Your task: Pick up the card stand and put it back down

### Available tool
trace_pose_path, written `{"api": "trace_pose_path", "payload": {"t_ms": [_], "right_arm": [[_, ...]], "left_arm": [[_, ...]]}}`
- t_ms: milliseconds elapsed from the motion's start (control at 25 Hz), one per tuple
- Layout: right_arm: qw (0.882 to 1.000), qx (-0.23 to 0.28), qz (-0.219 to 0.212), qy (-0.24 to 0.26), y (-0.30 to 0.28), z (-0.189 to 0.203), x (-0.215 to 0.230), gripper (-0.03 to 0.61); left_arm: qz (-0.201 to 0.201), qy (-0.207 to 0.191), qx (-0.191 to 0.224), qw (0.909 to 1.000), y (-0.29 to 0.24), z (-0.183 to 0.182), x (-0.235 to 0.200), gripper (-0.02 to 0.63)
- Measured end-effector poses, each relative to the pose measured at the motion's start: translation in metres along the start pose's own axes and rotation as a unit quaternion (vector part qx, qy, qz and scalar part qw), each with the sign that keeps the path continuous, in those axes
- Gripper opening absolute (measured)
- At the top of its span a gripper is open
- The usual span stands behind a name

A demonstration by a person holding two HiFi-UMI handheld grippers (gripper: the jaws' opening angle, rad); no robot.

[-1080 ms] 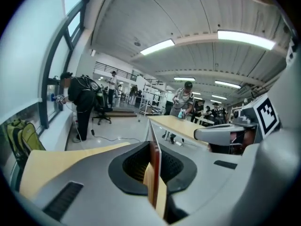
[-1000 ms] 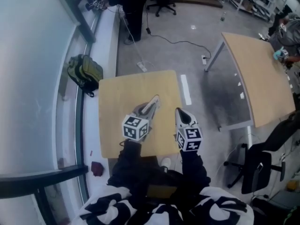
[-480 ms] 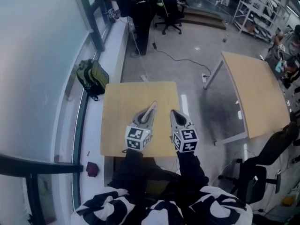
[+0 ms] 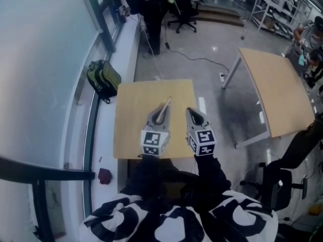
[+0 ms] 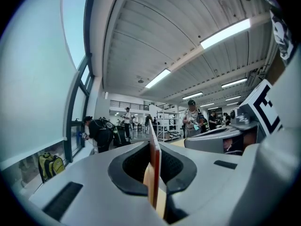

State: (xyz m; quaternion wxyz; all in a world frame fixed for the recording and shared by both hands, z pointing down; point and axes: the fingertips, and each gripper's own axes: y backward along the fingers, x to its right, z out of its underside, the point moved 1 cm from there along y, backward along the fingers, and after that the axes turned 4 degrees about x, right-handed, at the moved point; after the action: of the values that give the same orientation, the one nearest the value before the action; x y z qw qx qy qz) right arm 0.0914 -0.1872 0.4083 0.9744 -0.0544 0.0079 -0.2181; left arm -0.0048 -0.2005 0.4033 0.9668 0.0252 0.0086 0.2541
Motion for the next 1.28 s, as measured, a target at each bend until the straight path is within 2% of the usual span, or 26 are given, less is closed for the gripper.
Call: {"api": "trace_pose_path", "payload": {"t_ms": [360, 480, 760, 880, 1040, 1280], "right_arm": [[0.999, 0.037, 0.003, -0.002, 0.003, -0.015, -0.009, 0.023], [0.999, 0.038, 0.013, -0.001, 0.007, -0.017, -0.004, 0.023], [1.0, 0.027, 0.014, -0.008, 0.008, -0.001, -0.001, 0.023], [1.0, 0.011, 0.006, -0.014, 0.006, 0.012, -0.003, 0.023], [1.0, 0.002, -0.017, -0.005, -0.004, 0.015, -0.02, 0.023], [0.998, -0.034, -0.062, 0.003, -0.014, 0.043, -0.062, 0.023]], "left_arm": [[0.032, -0.01, 0.009, 0.9994, 0.015, -0.01, 0.003, 0.023], [0.04, 0.0, 0.015, 0.9991, 0.017, -0.009, 0.009, 0.023], [0.051, 0.008, -0.007, 0.9986, 0.025, 0.011, 0.008, 0.023], [0.061, 0.021, -0.034, 0.9973, 0.034, 0.031, 0.007, 0.023], [0.066, 0.036, -0.047, 0.9961, 0.046, 0.044, -0.005, 0.023], [0.035, 0.066, -0.076, 0.9943, 0.075, 0.079, -0.027, 0.023]]}}
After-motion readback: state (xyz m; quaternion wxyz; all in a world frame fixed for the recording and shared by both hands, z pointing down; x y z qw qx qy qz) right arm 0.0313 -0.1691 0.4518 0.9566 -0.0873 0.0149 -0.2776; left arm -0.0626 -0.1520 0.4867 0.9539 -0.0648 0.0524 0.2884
